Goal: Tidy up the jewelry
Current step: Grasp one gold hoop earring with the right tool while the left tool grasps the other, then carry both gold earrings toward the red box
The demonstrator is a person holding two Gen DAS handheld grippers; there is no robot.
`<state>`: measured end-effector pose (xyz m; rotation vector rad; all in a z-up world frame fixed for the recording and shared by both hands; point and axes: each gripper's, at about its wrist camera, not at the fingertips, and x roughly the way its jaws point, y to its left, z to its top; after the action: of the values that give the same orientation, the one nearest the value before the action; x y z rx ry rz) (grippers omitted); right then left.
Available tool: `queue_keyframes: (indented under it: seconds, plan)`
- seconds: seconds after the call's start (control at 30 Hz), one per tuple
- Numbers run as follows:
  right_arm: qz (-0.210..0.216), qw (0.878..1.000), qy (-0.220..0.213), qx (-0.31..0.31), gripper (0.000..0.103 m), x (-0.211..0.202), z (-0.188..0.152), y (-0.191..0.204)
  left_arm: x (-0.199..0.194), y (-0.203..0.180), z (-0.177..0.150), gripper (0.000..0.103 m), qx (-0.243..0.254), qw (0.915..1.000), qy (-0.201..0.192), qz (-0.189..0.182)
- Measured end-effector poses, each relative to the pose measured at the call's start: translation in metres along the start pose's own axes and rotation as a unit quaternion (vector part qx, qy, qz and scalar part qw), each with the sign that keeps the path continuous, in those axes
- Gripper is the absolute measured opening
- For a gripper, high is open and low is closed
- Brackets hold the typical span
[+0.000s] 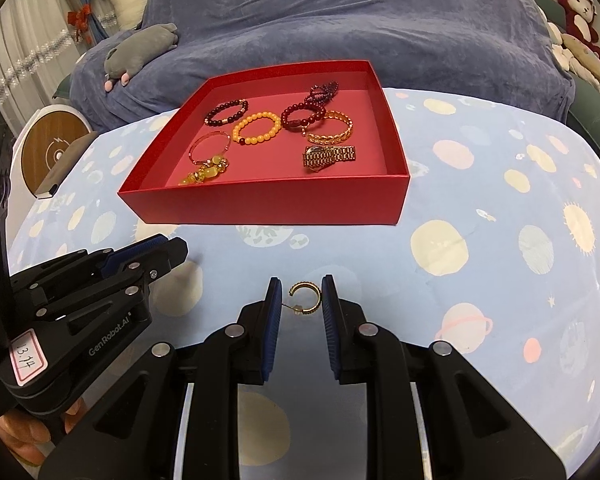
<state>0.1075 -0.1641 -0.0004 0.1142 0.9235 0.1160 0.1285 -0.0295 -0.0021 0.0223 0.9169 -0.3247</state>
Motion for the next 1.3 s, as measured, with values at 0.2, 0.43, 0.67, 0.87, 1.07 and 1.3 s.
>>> queue_keyframes:
  seconds: [0.2,0.43,0.67,0.87,1.07,1.3]
  plan:
    - [0.007,1.000,-0.009,-0.001,0.020,-0.005,0.006,0.007,-0.013,0.004,-0.002,0.014,-0.006,0.9999,-0.003,-0.009]
    - [0.011,1.000,-0.014,-0.002,0.020,-0.005,0.013,0.016,-0.019,0.003,0.000,0.014,-0.001,1.0000,-0.009,-0.004]
    - [0.014,1.000,-0.013,-0.006,0.020,-0.002,0.013,0.021,-0.020,0.008,0.001,0.014,-0.006,0.9999,-0.010,-0.001]
    - [0.013,1.000,-0.019,-0.002,0.020,-0.004,0.015,0.019,-0.024,0.009,0.004,0.014,-0.007,0.9999,-0.015,0.003]
    - [0.013,1.000,-0.027,0.000,0.020,-0.011,0.018,0.018,-0.032,0.007,0.007,0.014,-0.005,0.9997,-0.022,0.002]
    - [0.017,0.999,-0.038,0.000,0.020,-0.019,0.023,0.021,-0.040,0.004,0.010,0.015,0.000,0.9995,-0.031,0.001]
